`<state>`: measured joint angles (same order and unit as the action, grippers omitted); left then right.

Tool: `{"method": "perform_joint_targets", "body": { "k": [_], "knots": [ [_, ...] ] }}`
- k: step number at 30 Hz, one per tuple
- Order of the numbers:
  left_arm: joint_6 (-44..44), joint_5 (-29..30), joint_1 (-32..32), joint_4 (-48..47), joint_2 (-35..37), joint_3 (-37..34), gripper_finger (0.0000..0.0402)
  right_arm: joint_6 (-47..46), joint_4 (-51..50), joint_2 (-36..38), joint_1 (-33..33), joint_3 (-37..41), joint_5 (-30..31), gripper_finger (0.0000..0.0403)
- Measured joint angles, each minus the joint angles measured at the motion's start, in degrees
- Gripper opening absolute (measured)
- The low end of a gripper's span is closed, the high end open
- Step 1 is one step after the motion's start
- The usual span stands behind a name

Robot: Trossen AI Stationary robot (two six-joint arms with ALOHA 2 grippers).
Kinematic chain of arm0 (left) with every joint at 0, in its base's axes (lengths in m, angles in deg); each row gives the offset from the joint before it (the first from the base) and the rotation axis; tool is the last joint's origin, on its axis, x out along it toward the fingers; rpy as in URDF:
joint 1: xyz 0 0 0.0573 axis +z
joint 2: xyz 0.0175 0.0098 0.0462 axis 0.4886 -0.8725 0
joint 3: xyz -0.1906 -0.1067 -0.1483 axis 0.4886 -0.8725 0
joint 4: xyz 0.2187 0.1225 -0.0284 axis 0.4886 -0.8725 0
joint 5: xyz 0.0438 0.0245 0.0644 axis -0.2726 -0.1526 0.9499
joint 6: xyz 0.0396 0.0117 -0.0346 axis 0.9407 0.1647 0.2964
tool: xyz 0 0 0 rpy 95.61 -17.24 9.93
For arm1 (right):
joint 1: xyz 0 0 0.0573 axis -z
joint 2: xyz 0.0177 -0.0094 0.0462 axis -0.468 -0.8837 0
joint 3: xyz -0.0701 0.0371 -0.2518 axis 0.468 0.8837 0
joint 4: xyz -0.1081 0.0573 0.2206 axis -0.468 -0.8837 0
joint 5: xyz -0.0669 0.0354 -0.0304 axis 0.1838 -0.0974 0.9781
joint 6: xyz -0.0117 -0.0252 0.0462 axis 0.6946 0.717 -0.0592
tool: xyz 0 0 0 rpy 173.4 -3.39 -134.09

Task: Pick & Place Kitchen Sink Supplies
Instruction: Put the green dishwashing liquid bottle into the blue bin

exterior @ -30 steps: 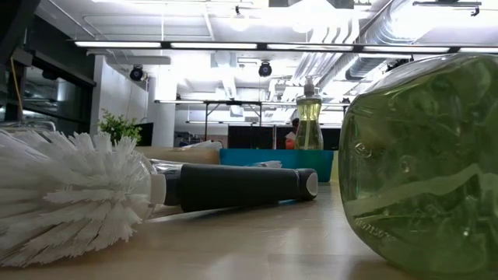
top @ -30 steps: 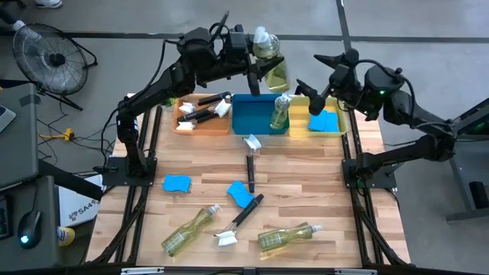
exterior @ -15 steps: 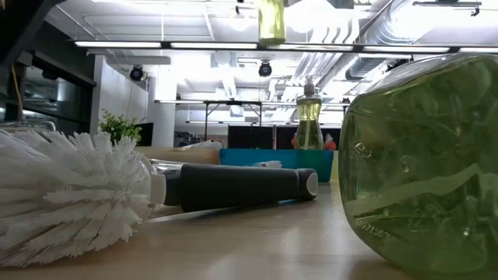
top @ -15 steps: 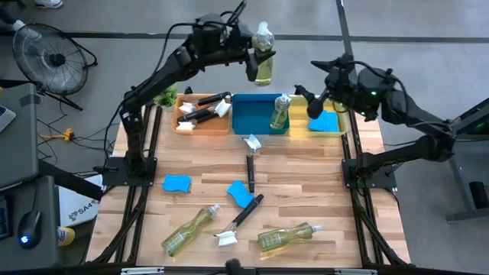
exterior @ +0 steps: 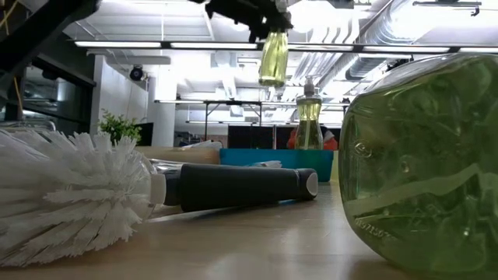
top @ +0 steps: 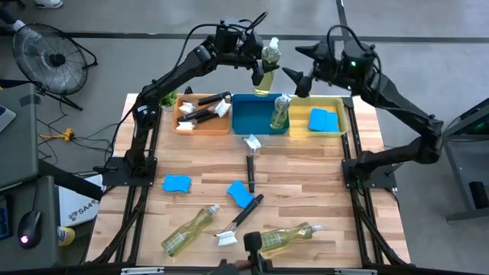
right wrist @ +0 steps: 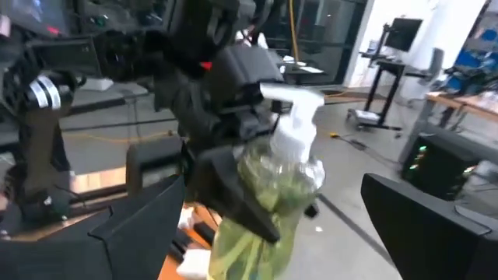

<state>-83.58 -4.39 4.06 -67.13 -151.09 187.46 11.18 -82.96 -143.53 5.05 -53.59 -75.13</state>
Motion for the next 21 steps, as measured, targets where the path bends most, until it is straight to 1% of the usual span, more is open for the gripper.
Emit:
{"method": "perform_joint_targets", "body": {
  "k": [4, 8, 12, 15, 21],
  "knots": [
    [1.78, -1.53, 1.92, 0.02, -0.63, -0.02, 0.0193, -2.27, 2.13, -2.99, 4.8, 0.0, -7.73, 0.0385],
    [3.17, -4.5, 3.88, 1.05, -1.2, 0.08, 0.0193, -3.07, 2.76, -6.39, 7.9, 0.02, -10.72, 0.0385],
    [4.53, -6.93, 6.26, 1.44, -2.82, 0.07, 0.0193, -4.85, 4.12, -8.91, 9.36, 0.02, -11.33, 0.0385],
    [4.16, -10.28, 8.05, 0.52, -4.9, 0.07, 0.0193, -5.62, 4.22, -9.7, 9.79, 0.02, -11.05, 0.0385],
    [4.17, -14.58, 9.8, 0.2, -9.55, 0.0, 0.0193, -5.8, 4.11, -8.29, 10.22, 0.02, -6.64, 0.0385]
  ]
}}
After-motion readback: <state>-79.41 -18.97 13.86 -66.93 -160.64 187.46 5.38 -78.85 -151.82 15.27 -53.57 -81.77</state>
